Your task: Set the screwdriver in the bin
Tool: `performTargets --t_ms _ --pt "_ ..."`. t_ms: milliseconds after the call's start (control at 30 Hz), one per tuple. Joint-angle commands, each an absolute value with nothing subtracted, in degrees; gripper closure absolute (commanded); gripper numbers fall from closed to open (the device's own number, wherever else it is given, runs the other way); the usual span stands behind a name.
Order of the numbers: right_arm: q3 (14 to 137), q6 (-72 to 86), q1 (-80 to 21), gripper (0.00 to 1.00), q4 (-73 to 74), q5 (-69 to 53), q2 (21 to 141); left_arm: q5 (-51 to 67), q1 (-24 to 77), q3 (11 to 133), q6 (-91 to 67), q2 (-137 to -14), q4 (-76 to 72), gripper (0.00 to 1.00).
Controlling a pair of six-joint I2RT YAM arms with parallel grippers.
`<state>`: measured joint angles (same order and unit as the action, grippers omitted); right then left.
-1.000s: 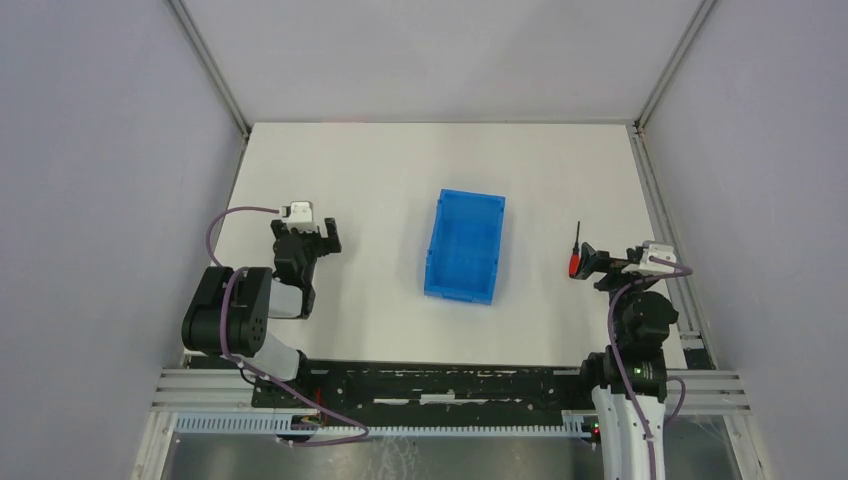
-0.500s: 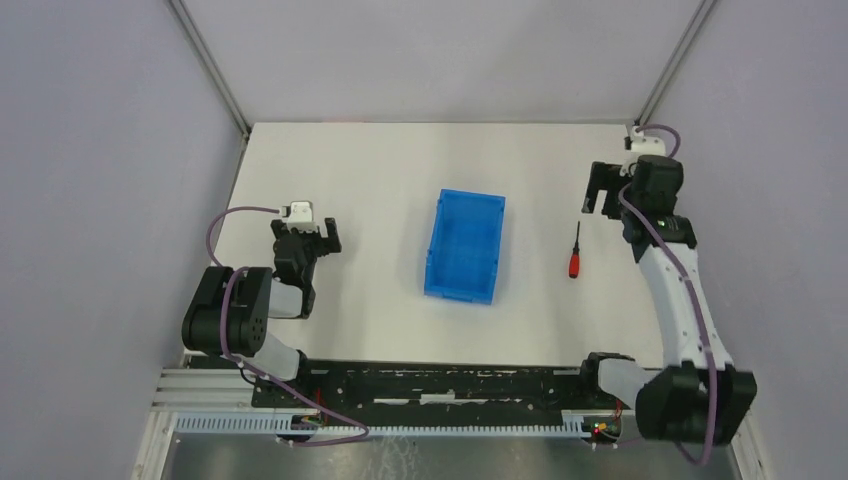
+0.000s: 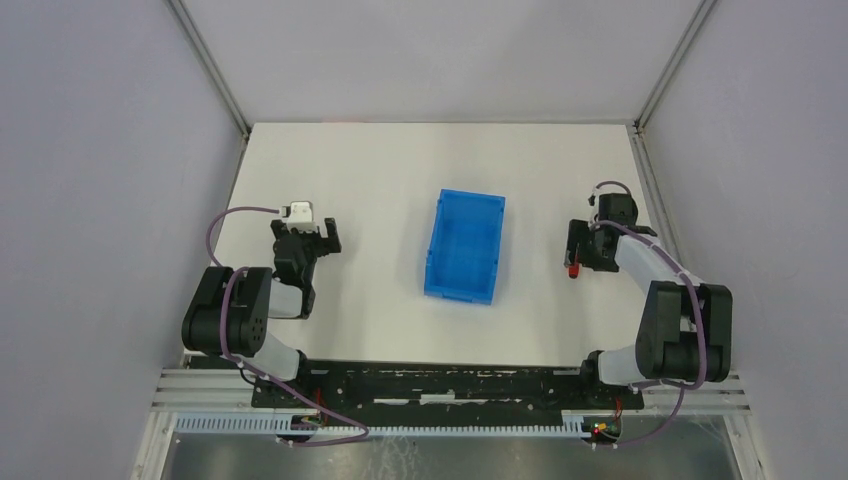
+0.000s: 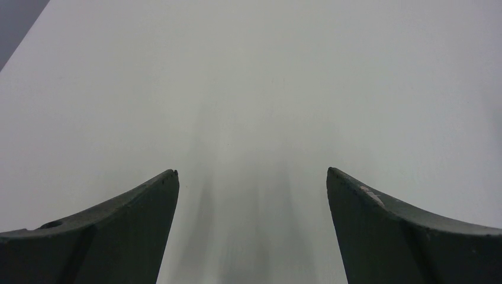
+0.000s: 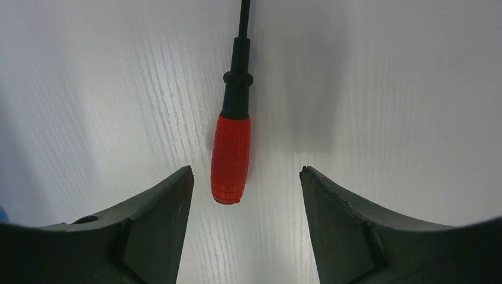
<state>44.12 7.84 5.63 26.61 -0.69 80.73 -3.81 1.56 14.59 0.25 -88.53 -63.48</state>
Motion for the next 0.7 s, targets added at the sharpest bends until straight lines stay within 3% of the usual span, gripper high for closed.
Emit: performTargets --t_ms 0,67,133,300,667 --pt "44.6 9.5 5.4 0.28 21.4 1.3 81.7 -3.1 1.1 14.8 -1.4 -87.5 -65.4 0.00" --pt "44.0 9.6 5.2 0.30 20.7 2.1 83.7 -3.0 1.1 14.8 -1.4 -87.5 -65.3 0.00" --pt "44.0 9.2 4.6 0.37 20.6 3.1 86.4 -3.1 1.1 14.8 -1.4 -87.5 -65.3 0.00" --pt "44.6 8.5 3.3 0.98 22.0 5.1 88.1 -3.0 1.1 14.8 -1.4 -87.5 -65.3 0.00" --pt "68.7 5.1 3.0 1.00 53.5 8.7 77.3 -3.0 1.1 14.8 -1.4 -87.5 -65.3 0.00"
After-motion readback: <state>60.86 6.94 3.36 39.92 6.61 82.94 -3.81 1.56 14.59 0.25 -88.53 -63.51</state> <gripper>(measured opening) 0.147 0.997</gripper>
